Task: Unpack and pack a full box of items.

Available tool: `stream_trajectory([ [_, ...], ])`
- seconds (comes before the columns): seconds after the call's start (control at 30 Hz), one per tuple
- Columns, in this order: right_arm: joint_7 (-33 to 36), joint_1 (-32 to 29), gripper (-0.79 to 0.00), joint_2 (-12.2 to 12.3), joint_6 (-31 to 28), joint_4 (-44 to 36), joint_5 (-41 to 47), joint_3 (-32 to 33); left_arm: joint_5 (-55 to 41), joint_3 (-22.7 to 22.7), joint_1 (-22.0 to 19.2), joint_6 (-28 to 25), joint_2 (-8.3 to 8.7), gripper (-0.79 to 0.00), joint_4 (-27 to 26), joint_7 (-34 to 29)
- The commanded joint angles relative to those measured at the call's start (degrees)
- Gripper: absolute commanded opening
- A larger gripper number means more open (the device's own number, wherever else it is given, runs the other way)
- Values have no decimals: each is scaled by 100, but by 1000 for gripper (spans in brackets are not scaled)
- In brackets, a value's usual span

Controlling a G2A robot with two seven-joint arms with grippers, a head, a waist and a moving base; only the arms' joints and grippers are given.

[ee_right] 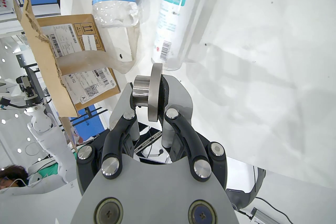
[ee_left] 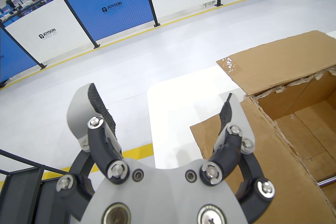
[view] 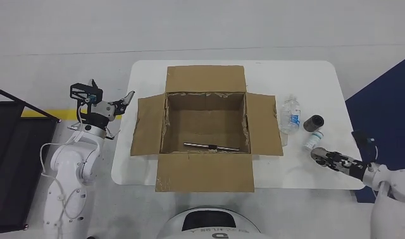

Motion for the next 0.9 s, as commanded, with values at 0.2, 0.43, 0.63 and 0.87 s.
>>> stream_trajectory([
  [0.2,47,266,-785,187,75,557,-175,-75,0,0,0,0,0,0,0,0],
  [0.43,-60,111,-517,282,171,560,-101,-103,0,0,0,0,0,0,0,0],
  [0.63,-103,-65,-459,341,263,496,-43,-182,0,0,0,0,0,0,0,0],
  [0.87,-248,-331,-437,416,458,280,3,-77,0,0,0,0,0,0,0,0],
])
